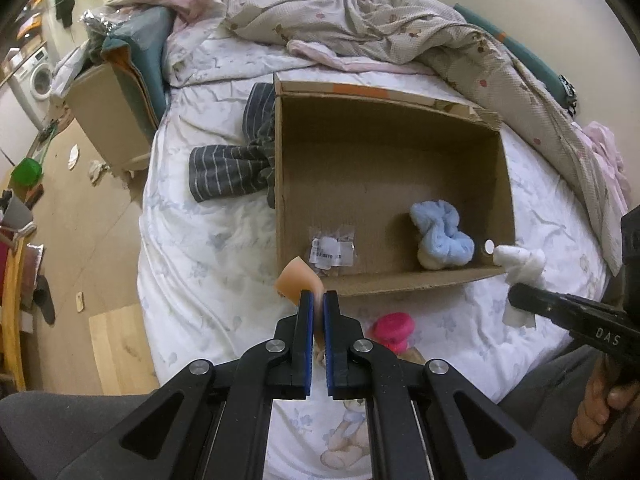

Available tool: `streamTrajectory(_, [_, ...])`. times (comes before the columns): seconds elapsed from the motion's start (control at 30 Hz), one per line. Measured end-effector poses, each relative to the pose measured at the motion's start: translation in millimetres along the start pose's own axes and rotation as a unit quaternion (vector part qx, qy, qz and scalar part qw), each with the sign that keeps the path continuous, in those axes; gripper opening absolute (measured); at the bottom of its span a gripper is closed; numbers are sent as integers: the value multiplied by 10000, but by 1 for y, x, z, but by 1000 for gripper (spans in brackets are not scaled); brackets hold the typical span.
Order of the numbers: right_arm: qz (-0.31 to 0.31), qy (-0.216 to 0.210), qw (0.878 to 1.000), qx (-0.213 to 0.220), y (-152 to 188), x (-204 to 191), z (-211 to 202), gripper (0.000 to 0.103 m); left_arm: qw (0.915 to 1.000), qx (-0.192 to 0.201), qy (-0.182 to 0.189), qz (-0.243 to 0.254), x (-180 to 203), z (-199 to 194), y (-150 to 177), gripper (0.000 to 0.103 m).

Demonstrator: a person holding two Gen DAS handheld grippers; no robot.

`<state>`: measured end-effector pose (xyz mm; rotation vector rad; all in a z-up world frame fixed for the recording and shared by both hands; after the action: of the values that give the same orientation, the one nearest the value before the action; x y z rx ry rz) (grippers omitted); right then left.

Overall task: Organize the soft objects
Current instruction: 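Carry the sponge roll and white plush into the box and release them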

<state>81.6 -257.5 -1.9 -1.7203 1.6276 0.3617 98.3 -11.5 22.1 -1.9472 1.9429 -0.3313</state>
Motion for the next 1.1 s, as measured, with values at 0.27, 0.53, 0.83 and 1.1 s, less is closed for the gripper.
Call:
streamTrajectory(0.27, [174,92,9998,-15,-15,22,23,9,9998,35,-188,111,-3,20,-19,5])
streamTrajectory(0.53, [344,63,9994,59,-44,33,45,9,9996,-112,-104,231,18,55,-39,5])
streamTrajectory(0.83, [470,-20,9988,-106,-50,40,70,9,9989,-114,-97,448,47,84,-59,5])
streamTrajectory(1.1, [475,157,9986,-181,-49,43,80,9,9976,-292,-243,577,58,109,-53,6])
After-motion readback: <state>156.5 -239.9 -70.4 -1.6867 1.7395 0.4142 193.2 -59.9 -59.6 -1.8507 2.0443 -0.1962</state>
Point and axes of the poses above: each gripper's, at about its wrist camera, not at the fingertips, and z roughly the way its jaws point, x to its right, y to its underside, the point moved 2 cm from there along z, roughly the way its jaws point, and after that the axes turned 11 degrees about -y, right-handed, at the moved point
